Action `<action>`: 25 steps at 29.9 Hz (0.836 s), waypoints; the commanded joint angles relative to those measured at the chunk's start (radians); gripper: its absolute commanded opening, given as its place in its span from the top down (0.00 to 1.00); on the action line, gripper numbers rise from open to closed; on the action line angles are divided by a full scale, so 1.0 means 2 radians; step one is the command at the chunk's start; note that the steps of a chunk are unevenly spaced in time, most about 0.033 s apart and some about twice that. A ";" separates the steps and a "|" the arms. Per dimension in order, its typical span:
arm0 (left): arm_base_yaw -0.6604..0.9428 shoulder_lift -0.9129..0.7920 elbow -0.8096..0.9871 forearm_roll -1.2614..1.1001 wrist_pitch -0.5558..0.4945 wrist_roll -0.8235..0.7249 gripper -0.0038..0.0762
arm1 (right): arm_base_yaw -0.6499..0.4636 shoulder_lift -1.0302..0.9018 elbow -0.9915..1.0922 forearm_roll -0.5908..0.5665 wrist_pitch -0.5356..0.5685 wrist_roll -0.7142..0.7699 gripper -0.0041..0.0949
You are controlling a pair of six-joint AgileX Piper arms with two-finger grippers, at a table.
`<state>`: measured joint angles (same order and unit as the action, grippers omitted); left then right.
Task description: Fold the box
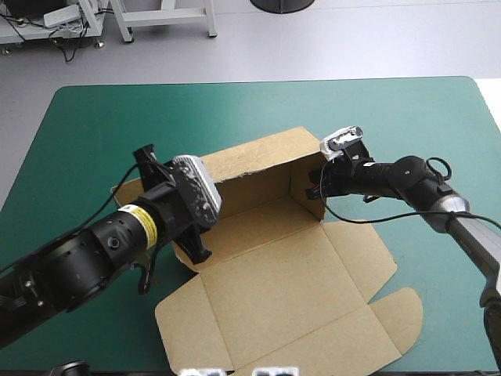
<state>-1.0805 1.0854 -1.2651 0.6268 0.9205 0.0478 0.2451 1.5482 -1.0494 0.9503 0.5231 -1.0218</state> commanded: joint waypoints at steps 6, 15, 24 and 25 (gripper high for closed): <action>0.009 -0.009 -0.135 0.032 0.088 -0.085 0.43 | 0.000 -0.018 -0.022 -0.081 0.016 0.057 0.98; 0.160 -0.004 -0.192 -0.026 0.154 -0.081 0.56 | 0.000 -0.021 -0.097 -0.167 0.107 0.132 0.98; 0.381 0.073 -0.191 -0.241 0.128 0.026 0.56 | -0.005 -0.030 -0.174 -0.261 0.241 0.216 0.98; 0.405 0.084 -0.191 -0.259 0.128 0.035 0.56 | -0.006 -0.030 -0.178 -0.263 0.253 0.221 0.98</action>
<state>-0.3879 1.2188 -1.6226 0.1969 1.2404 0.0623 0.2431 1.5383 -1.3468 0.4044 0.9320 -0.6126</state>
